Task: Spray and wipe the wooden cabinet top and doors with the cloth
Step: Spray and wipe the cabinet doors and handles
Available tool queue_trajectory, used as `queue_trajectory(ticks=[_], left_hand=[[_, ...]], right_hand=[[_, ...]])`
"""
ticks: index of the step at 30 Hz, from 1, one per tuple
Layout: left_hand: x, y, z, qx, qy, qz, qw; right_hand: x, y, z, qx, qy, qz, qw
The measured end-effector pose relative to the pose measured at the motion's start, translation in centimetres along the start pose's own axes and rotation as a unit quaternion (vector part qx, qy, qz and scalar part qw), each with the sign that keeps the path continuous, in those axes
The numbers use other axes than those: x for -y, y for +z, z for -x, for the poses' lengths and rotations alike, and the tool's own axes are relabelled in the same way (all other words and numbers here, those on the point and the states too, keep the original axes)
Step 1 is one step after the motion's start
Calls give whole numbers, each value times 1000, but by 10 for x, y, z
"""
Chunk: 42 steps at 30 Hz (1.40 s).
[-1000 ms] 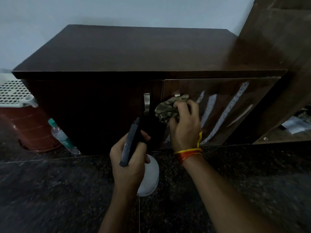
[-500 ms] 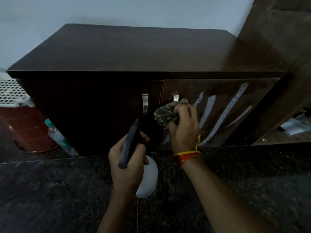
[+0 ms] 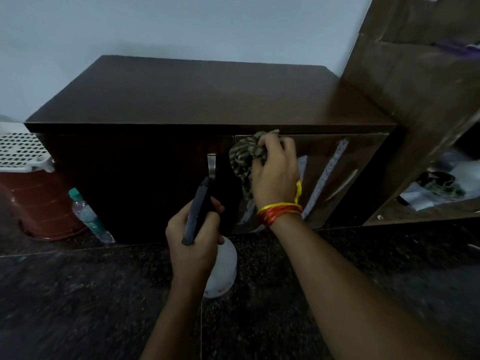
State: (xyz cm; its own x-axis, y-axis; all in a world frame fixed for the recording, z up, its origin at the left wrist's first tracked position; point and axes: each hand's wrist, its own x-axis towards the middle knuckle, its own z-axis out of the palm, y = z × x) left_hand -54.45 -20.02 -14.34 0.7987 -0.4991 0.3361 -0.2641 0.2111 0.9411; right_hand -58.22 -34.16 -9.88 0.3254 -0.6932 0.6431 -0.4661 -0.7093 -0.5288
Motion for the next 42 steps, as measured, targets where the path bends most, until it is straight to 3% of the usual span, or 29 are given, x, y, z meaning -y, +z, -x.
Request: queue_trajectory(ticks=[5,11,21,27,42], left_hand=[[-7,20,4,1,0,4,1000],[0,56,17,-13,-4,-2,1000],[0,90,39,-25,-39,-32,998],[2,108,43,-46,-47,-36,997],[16,147,67,-7,-50,-76,996]], right_hand=[[-21,-33,-17,-30,38,10,999],[-42,-54,-26,-33,22,3,999],[-97,-89,-15,-61,140,-8,988],[-123,-113,2,-54,156,2,986],[-161,-127,20,-76,207,0,975]])
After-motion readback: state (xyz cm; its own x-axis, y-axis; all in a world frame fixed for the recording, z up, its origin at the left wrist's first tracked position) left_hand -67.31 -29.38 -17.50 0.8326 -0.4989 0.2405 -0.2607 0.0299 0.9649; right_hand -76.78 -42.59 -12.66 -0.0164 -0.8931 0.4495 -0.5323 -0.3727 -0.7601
